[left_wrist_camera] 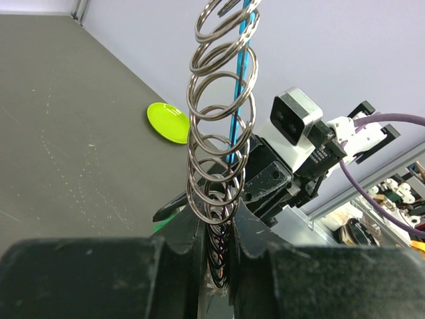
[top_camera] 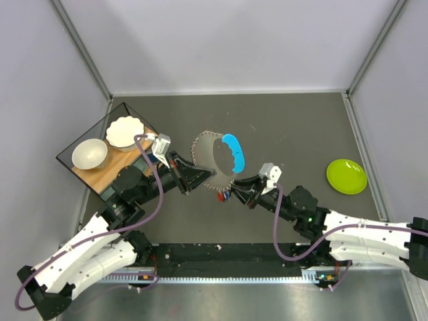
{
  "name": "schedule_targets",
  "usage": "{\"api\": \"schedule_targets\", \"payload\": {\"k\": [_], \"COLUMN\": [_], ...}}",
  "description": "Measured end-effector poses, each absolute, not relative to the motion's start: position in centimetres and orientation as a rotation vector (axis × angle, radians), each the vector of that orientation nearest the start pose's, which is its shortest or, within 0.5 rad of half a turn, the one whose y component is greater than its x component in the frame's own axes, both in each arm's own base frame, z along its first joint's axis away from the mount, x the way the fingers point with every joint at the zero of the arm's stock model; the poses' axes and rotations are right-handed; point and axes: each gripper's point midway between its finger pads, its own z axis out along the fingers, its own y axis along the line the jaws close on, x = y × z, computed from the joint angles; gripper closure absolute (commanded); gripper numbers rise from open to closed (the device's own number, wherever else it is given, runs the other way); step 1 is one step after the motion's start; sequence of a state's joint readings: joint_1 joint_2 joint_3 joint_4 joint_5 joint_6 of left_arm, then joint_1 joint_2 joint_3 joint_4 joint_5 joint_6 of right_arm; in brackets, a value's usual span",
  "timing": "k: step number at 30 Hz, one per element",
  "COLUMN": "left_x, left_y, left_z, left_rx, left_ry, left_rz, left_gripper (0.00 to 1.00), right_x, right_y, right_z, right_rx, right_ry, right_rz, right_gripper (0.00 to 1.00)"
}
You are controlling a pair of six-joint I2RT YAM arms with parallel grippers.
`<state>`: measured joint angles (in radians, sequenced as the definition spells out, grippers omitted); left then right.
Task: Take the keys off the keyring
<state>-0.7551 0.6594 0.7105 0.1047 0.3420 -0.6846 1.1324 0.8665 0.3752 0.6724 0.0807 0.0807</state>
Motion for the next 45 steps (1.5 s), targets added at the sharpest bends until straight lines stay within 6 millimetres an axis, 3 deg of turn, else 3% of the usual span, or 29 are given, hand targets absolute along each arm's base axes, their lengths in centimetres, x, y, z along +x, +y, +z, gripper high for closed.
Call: {"api": "schedule_targets", "payload": {"k": [2,9,13,19,24,31,35,39,45], "left_x": [15.1,16.2,16.7,16.9,17.1,17.5,18.7,18.8,18.4], "left_y": [-25.7,-24.8,-24.2,-24.4,-24.1,-22.3,-20.4,-19.7,-19.4], "left_z": [35.1,34.3,31.8,29.1,28.4,27.6,25.4,24.1,24.4], "left_rx": [0.368,0.320,0.275,0.238,0.203,0.138,0.064,0.044,0.091], "left_ry": [1.543,1.559,1.620,1.688,1.709,1.734,1.796,1.827,1.800], "left_rz": [-1.399,-1.317,-1.262,-1.264,-1.248,-1.159,-1.023,-0.981,-0.965], "left_gripper": [1.00,1.00,1.00,1.00,0.80,0.52,0.46,0.43,0.47], "right_x": [15.7,16.1,15.6,15.3,15.5,15.6,15.9,16.2,16.4], "right_y": [30.9,29.5,28.1,27.7,27.5,27.3,27.1,27.4,27.9], "right_z": [25.6,25.3,26.2,23.9,23.8,25.9,27.0,26.3,25.3], "right_rx": [-0.670,-0.634,-0.633,-0.768,-0.874,-0.965,-0.974,-1.020,-1.084], "right_ry": [1.297,1.339,1.331,1.423,1.459,1.426,1.408,1.438,1.475], "right_rz": [0.948,0.901,0.888,0.788,0.695,0.620,0.593,0.551,0.519], "right_gripper": [1.00,1.00,1.00,1.00,1.00,1.00,1.00,1.00,1.00]}}
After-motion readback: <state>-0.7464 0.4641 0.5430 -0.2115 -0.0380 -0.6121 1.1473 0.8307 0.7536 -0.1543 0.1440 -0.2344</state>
